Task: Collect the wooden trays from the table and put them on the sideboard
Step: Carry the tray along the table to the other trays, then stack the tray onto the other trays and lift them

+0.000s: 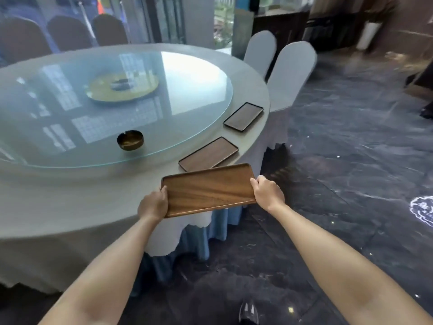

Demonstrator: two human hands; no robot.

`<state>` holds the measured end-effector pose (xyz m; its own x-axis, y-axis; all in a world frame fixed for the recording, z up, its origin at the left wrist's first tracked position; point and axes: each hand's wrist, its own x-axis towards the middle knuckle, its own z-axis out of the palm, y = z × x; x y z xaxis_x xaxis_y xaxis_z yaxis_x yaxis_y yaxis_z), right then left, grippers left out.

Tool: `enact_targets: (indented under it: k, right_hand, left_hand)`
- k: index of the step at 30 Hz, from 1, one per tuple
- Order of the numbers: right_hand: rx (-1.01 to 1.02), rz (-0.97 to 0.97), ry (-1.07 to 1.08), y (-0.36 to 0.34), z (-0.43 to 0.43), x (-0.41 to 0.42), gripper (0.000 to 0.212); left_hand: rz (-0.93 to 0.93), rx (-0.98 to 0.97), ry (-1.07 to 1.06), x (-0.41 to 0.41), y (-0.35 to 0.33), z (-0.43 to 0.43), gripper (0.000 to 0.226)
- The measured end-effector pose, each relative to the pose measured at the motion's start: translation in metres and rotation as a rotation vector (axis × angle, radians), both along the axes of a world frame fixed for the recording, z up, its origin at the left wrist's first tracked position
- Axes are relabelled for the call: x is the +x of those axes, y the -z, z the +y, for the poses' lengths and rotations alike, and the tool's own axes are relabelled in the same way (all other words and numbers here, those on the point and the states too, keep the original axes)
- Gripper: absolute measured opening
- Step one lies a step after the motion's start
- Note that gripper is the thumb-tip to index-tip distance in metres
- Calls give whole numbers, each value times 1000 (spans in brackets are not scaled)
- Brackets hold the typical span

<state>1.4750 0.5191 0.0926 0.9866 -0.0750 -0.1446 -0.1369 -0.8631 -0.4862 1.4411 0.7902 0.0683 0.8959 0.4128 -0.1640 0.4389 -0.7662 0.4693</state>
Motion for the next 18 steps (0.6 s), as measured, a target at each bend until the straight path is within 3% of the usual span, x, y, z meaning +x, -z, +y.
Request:
enact_targets:
  k: [7,18]
  right_hand:
    - [-94,-15,-182,12,-39,118,44]
    - [-299,-8,-454,55,-22,263,45]
  left_hand:
    - [31,0,-130,69,8,-46,53]
    - [155,58,-191,170,58,-43,50]
